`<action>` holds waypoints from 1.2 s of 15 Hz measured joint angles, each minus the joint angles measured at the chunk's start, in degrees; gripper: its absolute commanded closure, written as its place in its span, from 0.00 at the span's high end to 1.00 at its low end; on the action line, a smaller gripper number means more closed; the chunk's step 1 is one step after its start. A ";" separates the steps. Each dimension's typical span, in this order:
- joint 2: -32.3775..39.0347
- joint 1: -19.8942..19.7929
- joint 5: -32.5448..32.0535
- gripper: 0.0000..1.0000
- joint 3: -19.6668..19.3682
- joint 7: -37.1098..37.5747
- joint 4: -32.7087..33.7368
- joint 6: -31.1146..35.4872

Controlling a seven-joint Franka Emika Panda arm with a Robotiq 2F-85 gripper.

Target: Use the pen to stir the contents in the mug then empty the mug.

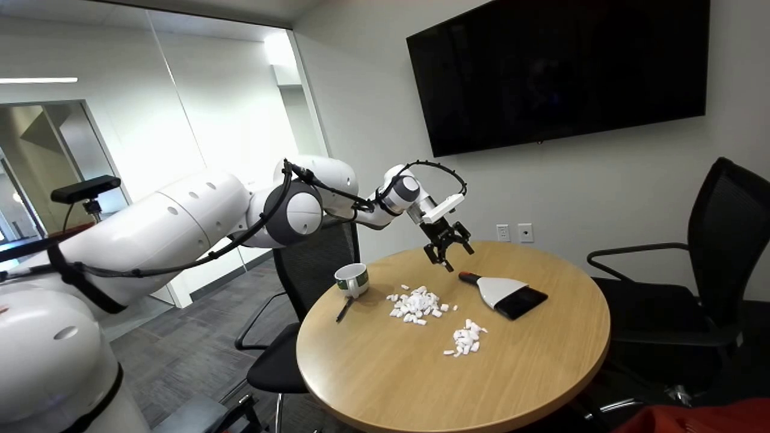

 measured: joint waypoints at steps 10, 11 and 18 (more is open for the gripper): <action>0.68 -2.49 0.28 1.00 1.49 0.03 -1.24 8.62; 0.68 -2.48 0.28 1.00 1.54 0.03 -1.24 8.62; 0.68 -2.48 0.28 1.00 1.62 0.03 -1.24 8.63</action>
